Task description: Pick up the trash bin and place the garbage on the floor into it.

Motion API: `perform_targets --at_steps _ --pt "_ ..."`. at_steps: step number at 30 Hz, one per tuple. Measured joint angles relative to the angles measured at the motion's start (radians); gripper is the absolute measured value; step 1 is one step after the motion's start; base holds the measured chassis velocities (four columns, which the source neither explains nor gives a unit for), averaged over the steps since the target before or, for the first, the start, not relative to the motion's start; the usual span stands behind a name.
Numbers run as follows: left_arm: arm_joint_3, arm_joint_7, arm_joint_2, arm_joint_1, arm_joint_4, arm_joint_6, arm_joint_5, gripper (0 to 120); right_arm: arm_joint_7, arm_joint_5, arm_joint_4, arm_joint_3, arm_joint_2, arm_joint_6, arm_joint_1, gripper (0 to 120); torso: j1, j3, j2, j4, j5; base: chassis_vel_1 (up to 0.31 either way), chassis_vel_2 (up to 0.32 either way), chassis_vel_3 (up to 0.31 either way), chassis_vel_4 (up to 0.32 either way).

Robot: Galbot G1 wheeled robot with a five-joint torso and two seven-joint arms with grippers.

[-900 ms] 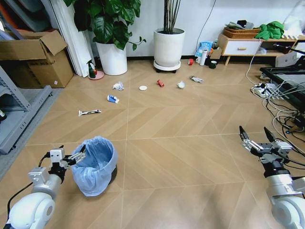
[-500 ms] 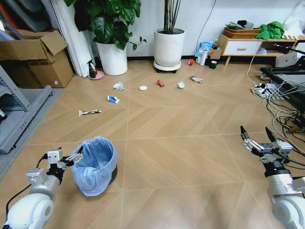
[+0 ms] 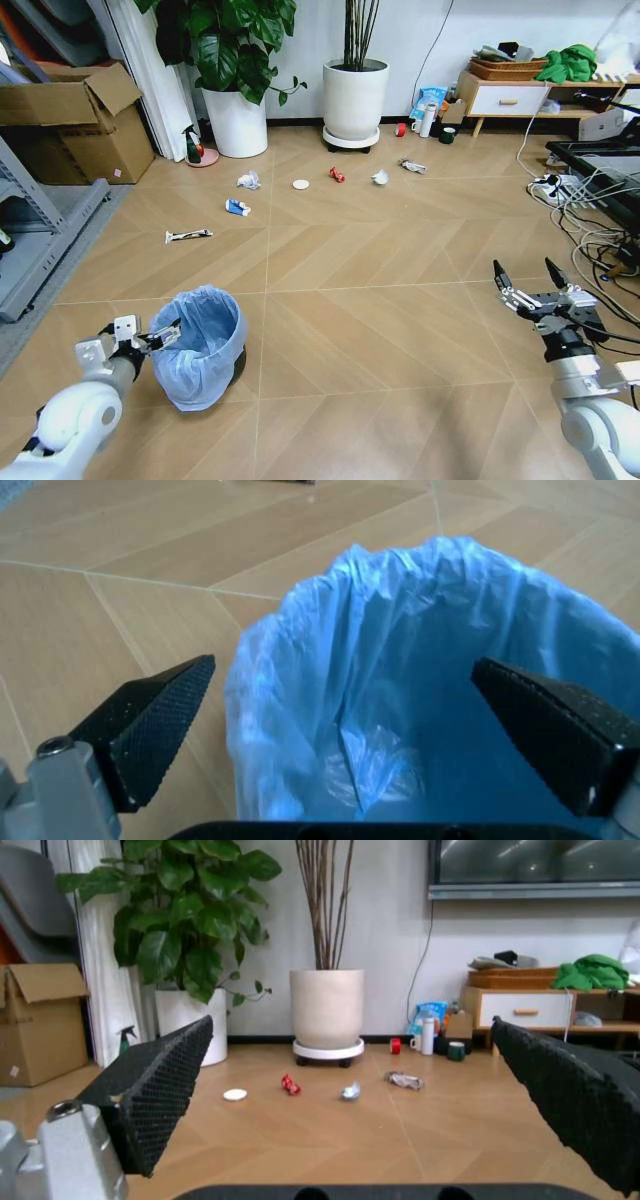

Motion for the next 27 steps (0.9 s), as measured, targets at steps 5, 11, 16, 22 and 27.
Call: perform_targets --at_steps 5,11,16,22,27 --pt "0.073 -0.018 0.025 -0.118 0.103 0.020 -0.026 98 0.000 0.000 0.007 0.011 0.007 -0.003 -0.011 100 0.000 0.000 0.000 0.0001 -0.0001 0.000 0.000 0.000 0.000" --pt "0.125 -0.035 0.033 -0.179 0.178 0.070 -0.033 88 0.001 0.001 0.026 0.027 0.019 -0.009 -0.031 100 0.000 0.000 0.000 0.0000 0.0000 0.000 0.000 0.000 0.000" --pt "0.138 -0.040 0.044 -0.182 0.192 0.112 -0.059 68 0.001 0.004 0.043 0.043 0.017 -0.012 -0.044 100 0.000 0.000 0.000 0.0002 -0.0001 0.000 0.000 0.000 0.000" --pt "0.135 -0.040 0.049 -0.178 0.192 0.121 -0.071 47 0.002 0.008 0.053 0.045 0.015 -0.015 -0.049 100 0.000 0.000 0.000 0.0002 0.0000 0.000 0.000 0.000 0.000" --pt "0.126 -0.040 0.056 -0.164 0.187 0.122 -0.077 30 0.003 0.008 0.058 0.044 0.017 -0.017 -0.053 100 0.000 0.000 0.000 0.0001 0.0000 0.000 0.000 0.000 0.000"
